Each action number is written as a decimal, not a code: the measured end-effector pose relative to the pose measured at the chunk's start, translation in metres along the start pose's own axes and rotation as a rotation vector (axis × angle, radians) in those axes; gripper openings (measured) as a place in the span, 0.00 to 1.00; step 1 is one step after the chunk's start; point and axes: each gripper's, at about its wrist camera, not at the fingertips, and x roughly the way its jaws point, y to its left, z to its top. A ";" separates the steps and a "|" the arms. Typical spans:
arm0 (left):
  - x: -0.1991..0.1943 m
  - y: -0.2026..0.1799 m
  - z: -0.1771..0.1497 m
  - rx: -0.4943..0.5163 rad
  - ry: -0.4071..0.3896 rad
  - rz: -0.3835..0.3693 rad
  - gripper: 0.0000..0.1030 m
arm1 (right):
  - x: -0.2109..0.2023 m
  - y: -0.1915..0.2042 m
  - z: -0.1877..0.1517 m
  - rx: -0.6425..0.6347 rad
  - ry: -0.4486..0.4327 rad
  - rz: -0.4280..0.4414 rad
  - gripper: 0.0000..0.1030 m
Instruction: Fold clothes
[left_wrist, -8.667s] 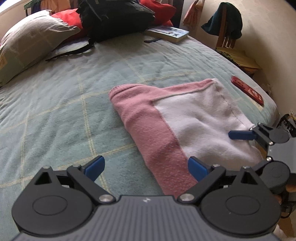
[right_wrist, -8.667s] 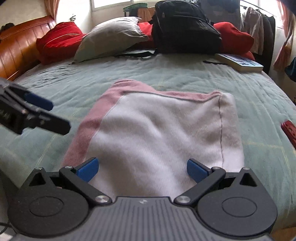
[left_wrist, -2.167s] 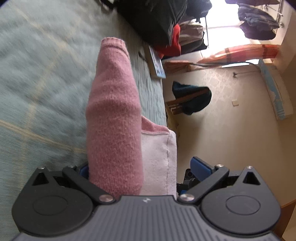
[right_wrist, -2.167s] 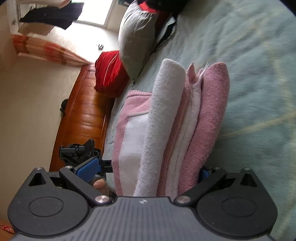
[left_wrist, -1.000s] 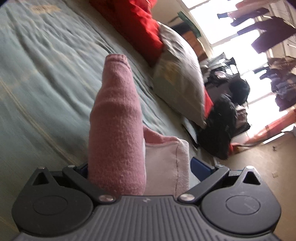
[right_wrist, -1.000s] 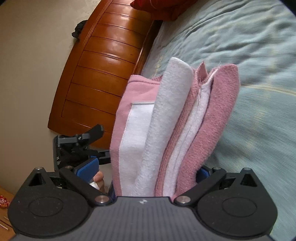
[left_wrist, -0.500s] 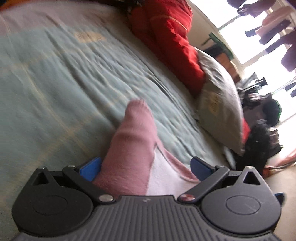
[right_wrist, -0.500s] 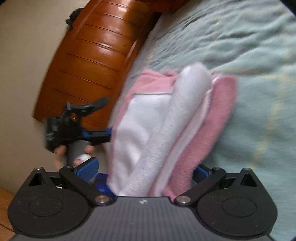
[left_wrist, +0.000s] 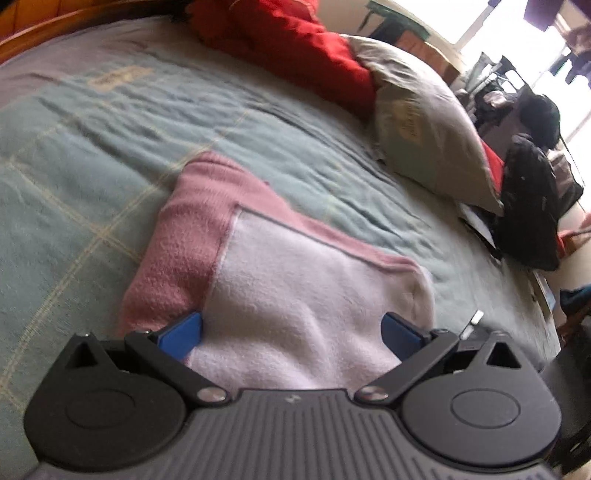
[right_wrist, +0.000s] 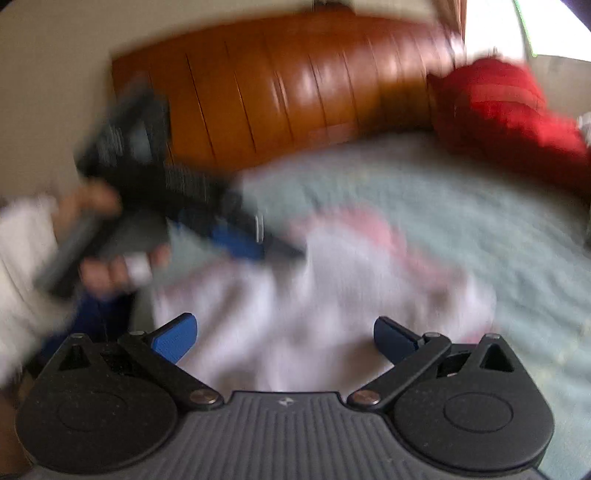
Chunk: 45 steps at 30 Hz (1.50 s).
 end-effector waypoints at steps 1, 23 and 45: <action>-0.001 0.003 -0.001 -0.021 -0.005 -0.007 0.99 | 0.005 -0.003 -0.008 0.007 0.035 -0.018 1.00; -0.074 0.133 -0.154 -0.650 -0.305 -0.276 0.99 | -0.109 0.020 -0.061 0.350 -0.104 0.100 1.00; -0.044 0.122 -0.156 -0.704 -0.501 -0.499 0.97 | -0.102 0.032 -0.074 0.374 -0.071 0.075 1.00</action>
